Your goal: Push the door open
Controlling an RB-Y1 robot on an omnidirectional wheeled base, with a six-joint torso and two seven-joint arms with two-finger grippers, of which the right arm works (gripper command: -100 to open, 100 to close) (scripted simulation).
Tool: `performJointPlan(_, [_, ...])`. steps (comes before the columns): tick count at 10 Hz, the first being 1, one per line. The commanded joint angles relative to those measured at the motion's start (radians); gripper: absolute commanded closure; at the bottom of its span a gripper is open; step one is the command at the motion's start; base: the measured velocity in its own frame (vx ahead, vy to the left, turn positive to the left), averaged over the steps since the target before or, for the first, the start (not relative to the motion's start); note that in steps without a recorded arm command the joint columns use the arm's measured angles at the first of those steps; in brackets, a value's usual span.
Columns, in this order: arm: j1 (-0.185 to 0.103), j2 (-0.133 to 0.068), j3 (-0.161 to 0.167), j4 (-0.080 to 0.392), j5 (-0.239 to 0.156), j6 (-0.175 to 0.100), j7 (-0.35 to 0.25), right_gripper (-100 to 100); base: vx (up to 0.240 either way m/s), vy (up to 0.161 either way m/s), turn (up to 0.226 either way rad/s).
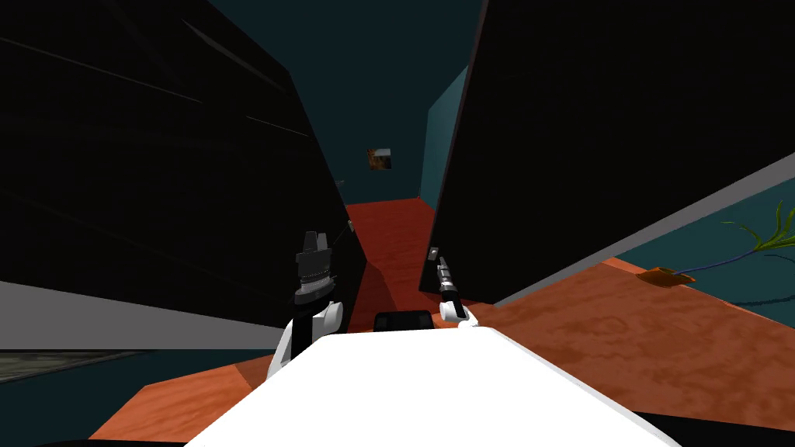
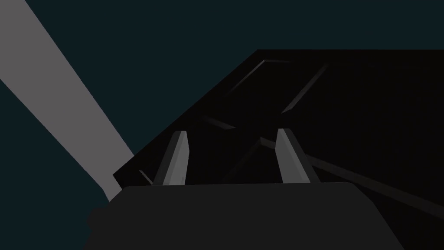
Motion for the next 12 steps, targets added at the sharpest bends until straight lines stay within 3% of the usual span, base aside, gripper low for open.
performJointPlan(1, [-0.001, 0.001, -0.003, 0.007, -0.002, -0.009, 0.001, -100, 0.176, -0.032, 0.027])
performJointPlan(5, [0.002, 0.024, -0.009, 0.013, -0.005, -0.024, 0.003, -100, 0.188, -0.016, 0.025])
performJointPlan(6, [0.002, 0.019, -0.008, 0.013, -0.004, -0.022, 0.001, -100, 0.068, -0.015, -0.003])
performJointPlan(7, [0.002, 0.019, -0.008, 0.013, -0.004, -0.022, 0.001, 100, -0.015, 0.007, 0.002])
performJointPlan(12, [0.002, 0.019, -0.008, 0.013, -0.004, -0.022, 0.001, 100, -0.011, 0.002, 0.002])
